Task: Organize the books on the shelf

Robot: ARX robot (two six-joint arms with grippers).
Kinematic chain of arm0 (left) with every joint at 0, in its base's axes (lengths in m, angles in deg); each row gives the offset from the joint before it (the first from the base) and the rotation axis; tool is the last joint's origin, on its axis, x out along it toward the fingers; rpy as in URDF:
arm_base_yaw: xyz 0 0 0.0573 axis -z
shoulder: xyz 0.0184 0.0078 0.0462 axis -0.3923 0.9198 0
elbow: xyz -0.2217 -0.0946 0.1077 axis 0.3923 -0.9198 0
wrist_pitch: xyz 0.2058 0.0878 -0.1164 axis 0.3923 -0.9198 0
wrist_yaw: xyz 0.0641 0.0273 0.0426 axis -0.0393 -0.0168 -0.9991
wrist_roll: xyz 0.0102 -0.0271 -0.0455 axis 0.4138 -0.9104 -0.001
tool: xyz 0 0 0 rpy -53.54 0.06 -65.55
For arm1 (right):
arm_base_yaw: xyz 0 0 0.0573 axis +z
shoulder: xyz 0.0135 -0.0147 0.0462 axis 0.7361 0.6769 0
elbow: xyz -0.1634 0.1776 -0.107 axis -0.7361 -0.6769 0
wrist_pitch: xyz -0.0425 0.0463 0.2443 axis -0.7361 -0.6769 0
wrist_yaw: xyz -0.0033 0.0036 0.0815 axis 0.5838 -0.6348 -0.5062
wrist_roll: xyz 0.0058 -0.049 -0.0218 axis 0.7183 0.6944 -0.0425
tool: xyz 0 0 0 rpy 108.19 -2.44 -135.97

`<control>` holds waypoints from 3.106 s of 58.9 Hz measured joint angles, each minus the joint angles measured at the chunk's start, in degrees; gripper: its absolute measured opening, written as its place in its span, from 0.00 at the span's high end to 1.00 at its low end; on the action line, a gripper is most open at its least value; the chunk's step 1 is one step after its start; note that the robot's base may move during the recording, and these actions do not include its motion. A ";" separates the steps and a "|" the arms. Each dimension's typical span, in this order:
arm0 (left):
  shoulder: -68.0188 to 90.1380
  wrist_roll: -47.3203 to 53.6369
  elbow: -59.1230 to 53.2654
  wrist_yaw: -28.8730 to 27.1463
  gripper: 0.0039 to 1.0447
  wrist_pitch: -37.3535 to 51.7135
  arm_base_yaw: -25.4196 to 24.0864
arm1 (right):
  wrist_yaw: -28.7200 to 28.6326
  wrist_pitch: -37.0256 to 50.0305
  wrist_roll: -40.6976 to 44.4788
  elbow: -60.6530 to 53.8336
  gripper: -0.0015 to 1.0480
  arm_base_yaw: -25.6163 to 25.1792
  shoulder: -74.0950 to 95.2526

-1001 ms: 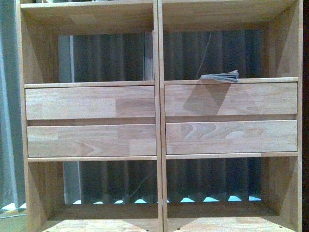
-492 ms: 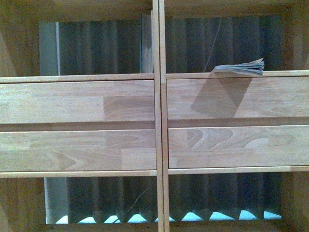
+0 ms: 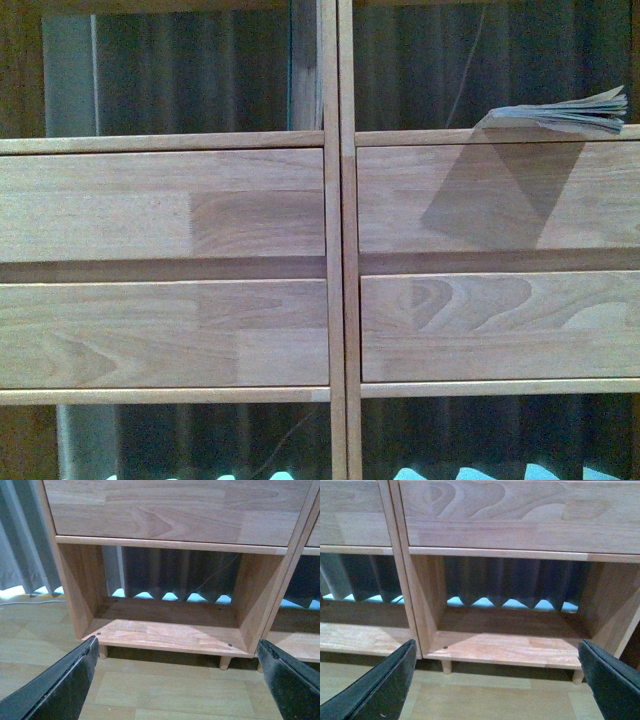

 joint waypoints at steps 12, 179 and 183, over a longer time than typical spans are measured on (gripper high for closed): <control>0.00 0.00 0.00 -0.02 0.07 0.00 0.00 | 0.00 0.00 0.00 0.00 0.07 -0.02 0.00; 0.00 0.02 0.00 -0.02 0.07 0.00 0.00 | -16.28 21.44 -66.01 50.42 0.93 -9.64 67.30; 0.02 0.02 0.00 0.09 0.07 0.00 -0.02 | -17.64 21.62 -66.58 50.40 0.93 -10.71 65.88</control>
